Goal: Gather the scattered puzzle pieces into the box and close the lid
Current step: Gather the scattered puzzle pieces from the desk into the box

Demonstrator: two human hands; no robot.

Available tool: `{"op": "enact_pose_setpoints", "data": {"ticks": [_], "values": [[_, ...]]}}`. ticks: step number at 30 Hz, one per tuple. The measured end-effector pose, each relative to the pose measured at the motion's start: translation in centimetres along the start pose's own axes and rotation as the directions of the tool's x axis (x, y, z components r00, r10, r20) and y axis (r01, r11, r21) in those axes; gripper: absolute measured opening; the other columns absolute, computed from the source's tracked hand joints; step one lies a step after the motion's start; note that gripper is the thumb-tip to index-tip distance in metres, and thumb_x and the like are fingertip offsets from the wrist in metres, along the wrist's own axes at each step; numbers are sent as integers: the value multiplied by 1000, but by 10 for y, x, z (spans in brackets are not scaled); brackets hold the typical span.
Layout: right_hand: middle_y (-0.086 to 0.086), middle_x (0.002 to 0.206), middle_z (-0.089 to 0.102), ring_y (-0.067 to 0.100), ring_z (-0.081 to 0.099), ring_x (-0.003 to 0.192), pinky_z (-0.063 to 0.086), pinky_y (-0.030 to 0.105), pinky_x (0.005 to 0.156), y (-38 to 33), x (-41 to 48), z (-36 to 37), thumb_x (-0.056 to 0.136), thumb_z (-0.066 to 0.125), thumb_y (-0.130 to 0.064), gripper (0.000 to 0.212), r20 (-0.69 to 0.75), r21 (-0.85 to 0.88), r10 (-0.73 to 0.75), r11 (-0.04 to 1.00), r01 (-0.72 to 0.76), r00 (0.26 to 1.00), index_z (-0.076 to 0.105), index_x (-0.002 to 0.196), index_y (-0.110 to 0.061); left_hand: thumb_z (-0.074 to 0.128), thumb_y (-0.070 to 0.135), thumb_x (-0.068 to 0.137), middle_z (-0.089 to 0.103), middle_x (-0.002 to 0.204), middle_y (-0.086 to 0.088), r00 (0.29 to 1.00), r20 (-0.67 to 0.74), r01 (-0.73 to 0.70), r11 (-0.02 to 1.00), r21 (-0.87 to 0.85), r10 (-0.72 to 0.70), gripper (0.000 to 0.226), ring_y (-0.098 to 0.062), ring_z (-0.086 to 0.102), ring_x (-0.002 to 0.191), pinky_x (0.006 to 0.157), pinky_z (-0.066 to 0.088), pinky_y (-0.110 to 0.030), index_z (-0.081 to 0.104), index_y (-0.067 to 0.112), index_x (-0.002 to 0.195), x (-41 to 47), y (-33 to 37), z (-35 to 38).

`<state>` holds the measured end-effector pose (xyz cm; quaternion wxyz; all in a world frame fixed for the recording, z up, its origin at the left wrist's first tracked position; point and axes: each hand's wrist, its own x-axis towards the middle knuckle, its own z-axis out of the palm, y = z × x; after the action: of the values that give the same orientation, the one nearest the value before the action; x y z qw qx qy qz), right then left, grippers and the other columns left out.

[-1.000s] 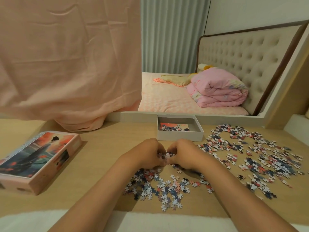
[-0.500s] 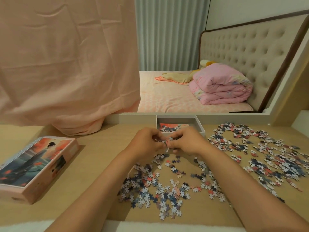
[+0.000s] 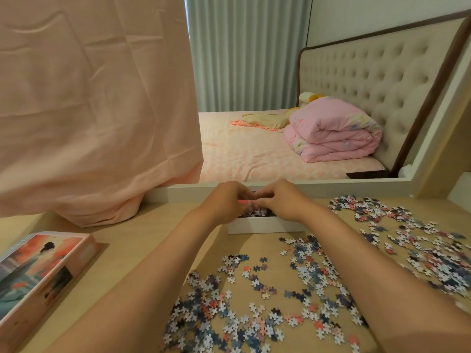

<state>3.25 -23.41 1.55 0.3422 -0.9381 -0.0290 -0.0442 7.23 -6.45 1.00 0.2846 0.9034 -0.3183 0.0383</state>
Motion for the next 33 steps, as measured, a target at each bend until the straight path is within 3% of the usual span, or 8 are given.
{"op": "enact_pose_setpoints", "data": {"ticks": [2,6,8,11,16,21,26,33], "values": [[2,75,72,18,60,67,44,32,62,2,-1,0,95,64,-25,18,-57,-16,-16,1000,16,998,80,94,-19,73,22,87,69,93,5,998,-37,-43,999,-12,42,16,4,54,71,66,39,-7,76,18,102,-4,-3,0],[1,57,53,19,47,54,34,32,57,1,-4,4,101,52,-36,43,-17,-98,-18,995,16,1000,61,66,-12,59,26,95,70,96,5,1000,18,-7,992,123,5,20,-13,60,83,79,50,-33,77,24,105,-9,-12,5],[0,84,70,18,60,74,40,30,65,0,-6,4,101,52,-33,31,27,-141,-25,990,29,999,75,87,-16,53,27,97,70,107,6,998,57,-28,975,218,16,25,-18,61,94,86,48,-40,75,28,110,-12,-16,8],[-3,121,67,16,63,101,43,24,82,-3,-12,-1,98,52,-21,29,11,-229,-49,972,50,999,74,117,-23,48,23,94,69,116,5,999,26,-30,982,189,26,33,-17,59,105,95,44,-38,72,30,115,-15,-15,6],[7,113,72,27,64,99,53,38,90,2,-11,1,91,42,-21,36,235,-340,47,940,37,971,76,104,-20,41,40,85,66,117,5,976,219,-53,968,245,-2,43,-18,57,108,97,40,-34,71,33,115,-12,-10,3],[-3,143,56,19,53,126,42,35,107,5,-15,-9,96,41,-23,42,178,-356,14,933,51,984,63,133,-24,38,50,81,47,144,8,968,252,-105,925,365,10,58,-18,36,131,112,17,-41,57,36,133,-10,-12,6],[9,111,71,24,64,90,54,39,81,7,-24,-6,76,32,-47,60,277,-360,30,930,75,960,69,108,-13,38,55,79,40,151,10,940,340,-139,923,358,10,64,-14,31,139,117,10,-45,51,38,139,-12,-12,14],[-11,161,29,18,33,145,27,41,118,4,-30,-7,95,45,-38,51,247,-413,17,907,89,969,46,146,-36,46,48,79,40,150,8,980,199,-69,970,232,22,63,-17,33,138,116,20,-41,49,36,141,-18,-13,5]]}}
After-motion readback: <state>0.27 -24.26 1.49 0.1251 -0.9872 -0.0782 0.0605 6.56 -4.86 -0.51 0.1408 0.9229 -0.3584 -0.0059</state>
